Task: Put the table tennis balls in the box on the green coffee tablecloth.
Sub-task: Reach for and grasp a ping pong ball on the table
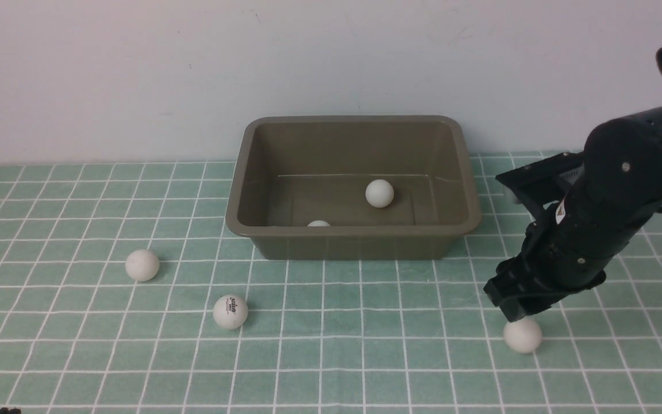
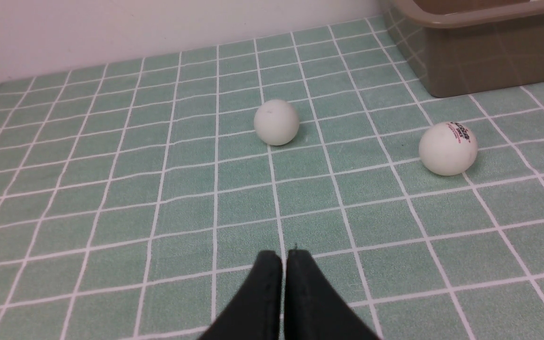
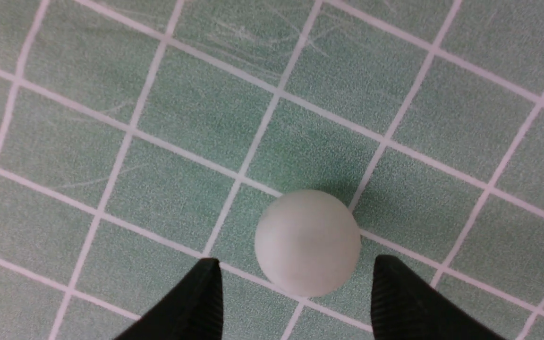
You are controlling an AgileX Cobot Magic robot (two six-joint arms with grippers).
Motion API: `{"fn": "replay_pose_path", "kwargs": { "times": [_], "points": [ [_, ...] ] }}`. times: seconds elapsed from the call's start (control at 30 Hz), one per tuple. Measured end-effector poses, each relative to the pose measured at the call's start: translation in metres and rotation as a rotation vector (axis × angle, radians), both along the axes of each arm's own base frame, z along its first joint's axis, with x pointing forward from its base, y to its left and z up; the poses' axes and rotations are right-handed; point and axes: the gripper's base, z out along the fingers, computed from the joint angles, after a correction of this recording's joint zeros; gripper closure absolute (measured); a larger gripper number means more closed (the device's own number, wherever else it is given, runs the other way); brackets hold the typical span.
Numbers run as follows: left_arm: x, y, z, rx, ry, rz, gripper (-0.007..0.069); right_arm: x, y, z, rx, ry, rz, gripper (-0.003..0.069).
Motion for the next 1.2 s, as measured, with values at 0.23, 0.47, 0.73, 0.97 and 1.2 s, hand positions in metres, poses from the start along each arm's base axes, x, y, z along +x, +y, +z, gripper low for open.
{"fn": "replay_pose_path", "kwargs": {
  "times": [0.23, 0.47, 0.73, 0.97, 1.2],
  "points": [
    [0.0, 0.0, 0.0, 0.0, 0.0, 0.0, 0.0629, 0.004, 0.001, -0.018, -0.02, 0.053, -0.002, 0.0269],
    [0.0, 0.0, 0.0, 0.0, 0.0, 0.0, 0.0629, 0.008, 0.003, -0.036, -0.034, 0.091, -0.002, 0.0269],
    [0.0, 0.0, 0.0, 0.0, 0.0, 0.0, 0.0629, 0.011, 0.004, -0.047, -0.039, 0.103, 0.002, 0.0298],
    [0.0, 0.0, 0.0, 0.0, 0.0, 0.0, 0.0629, 0.005, 0.003, -0.014, -0.019, 0.047, 0.046, 0.0298],
    [0.0, 0.0, 0.0, 0.0, 0.0, 0.0, 0.0629, 0.029, 0.023, 0.077, 0.194, -0.193, 0.04, 0.0298]
  ]
}}
